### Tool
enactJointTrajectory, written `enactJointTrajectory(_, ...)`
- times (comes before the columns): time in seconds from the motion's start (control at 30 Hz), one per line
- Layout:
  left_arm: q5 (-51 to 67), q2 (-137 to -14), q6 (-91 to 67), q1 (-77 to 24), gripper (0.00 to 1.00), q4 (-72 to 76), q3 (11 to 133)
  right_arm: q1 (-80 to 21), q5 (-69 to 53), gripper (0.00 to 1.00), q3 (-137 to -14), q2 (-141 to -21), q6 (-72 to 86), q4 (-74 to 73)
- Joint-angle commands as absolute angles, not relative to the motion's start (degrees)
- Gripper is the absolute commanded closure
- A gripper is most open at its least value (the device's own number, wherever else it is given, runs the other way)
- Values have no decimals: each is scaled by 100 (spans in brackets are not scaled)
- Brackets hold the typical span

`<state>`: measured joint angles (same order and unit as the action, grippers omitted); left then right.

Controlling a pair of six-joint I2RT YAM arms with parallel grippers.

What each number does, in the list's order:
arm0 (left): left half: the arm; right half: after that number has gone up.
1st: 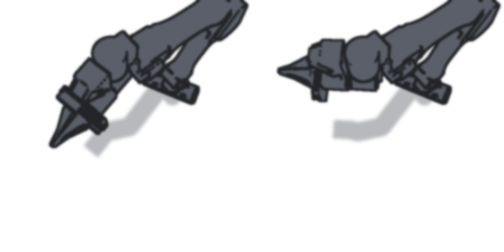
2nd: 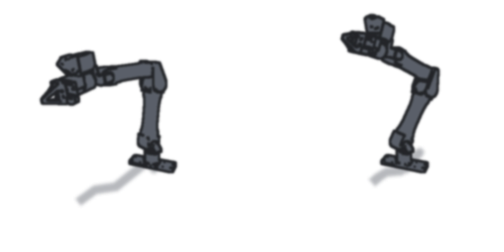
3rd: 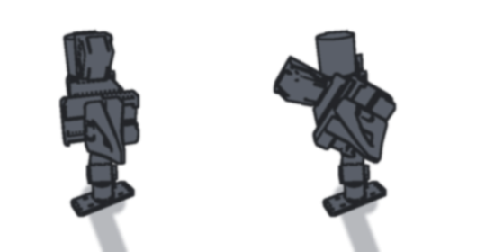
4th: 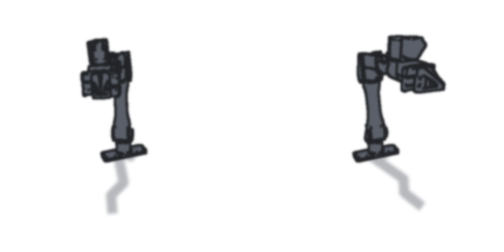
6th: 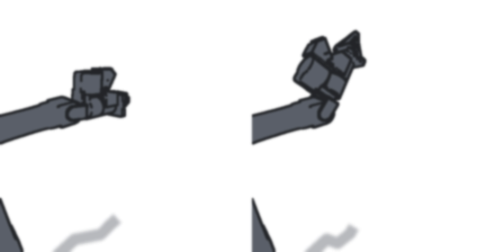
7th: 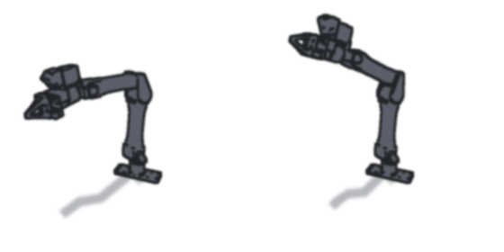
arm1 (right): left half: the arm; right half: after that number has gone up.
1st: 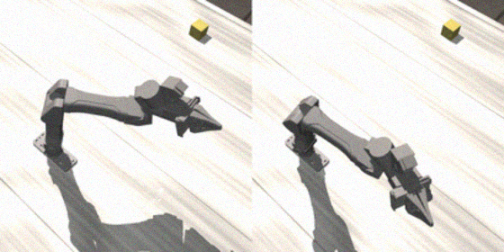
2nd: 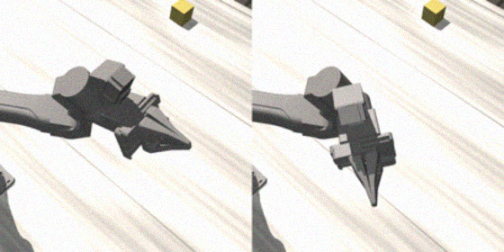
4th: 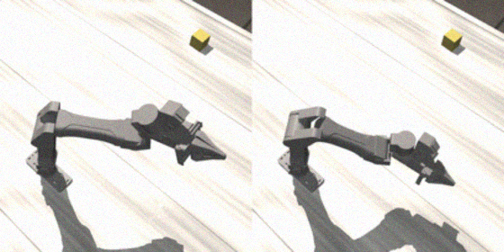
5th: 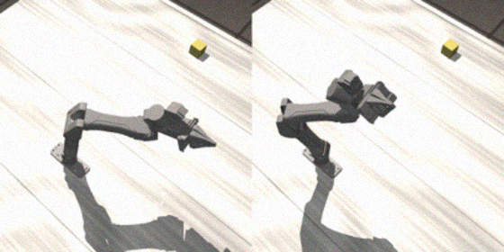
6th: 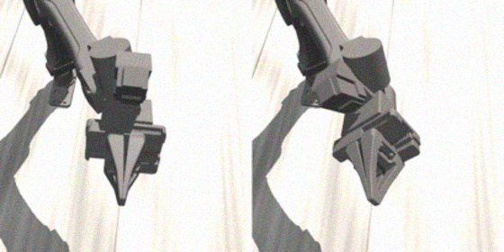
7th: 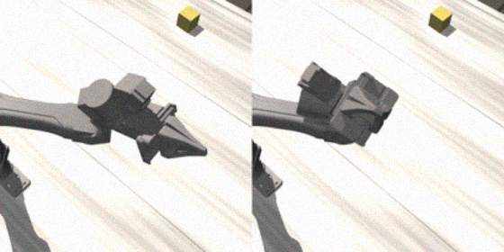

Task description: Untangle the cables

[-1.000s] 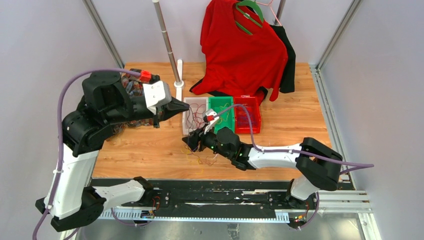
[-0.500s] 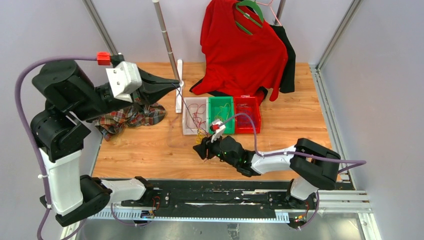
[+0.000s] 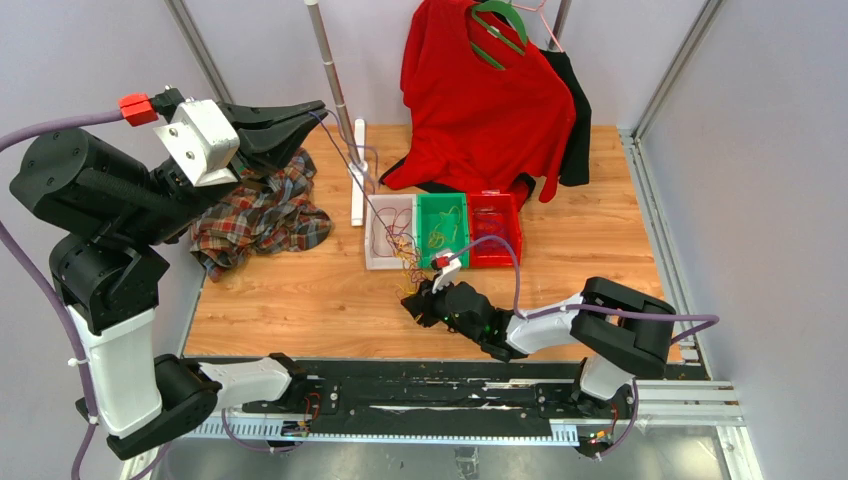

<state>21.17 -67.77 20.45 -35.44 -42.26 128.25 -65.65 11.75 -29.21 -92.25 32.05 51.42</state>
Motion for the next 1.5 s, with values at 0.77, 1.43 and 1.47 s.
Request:
enactJointTrajectory(0.77, 2392, -4797, 2666, -3582, 100, -4501, 9199, -6606, 351, 43, -4305, -7530, 1716, 2502)
enactJointTrajectory(1.43, 2465, -4685, 2637, -3578, 100, -4562, 9004, -6601, -725, 41, -4404, -7382, 1604, 2344)
enactJointTrajectory(1.47, 2469, -4687, 2637, -3577, 99, -4554, 8996, -6601, -748, 41, -4367, -7343, 1635, 2286)
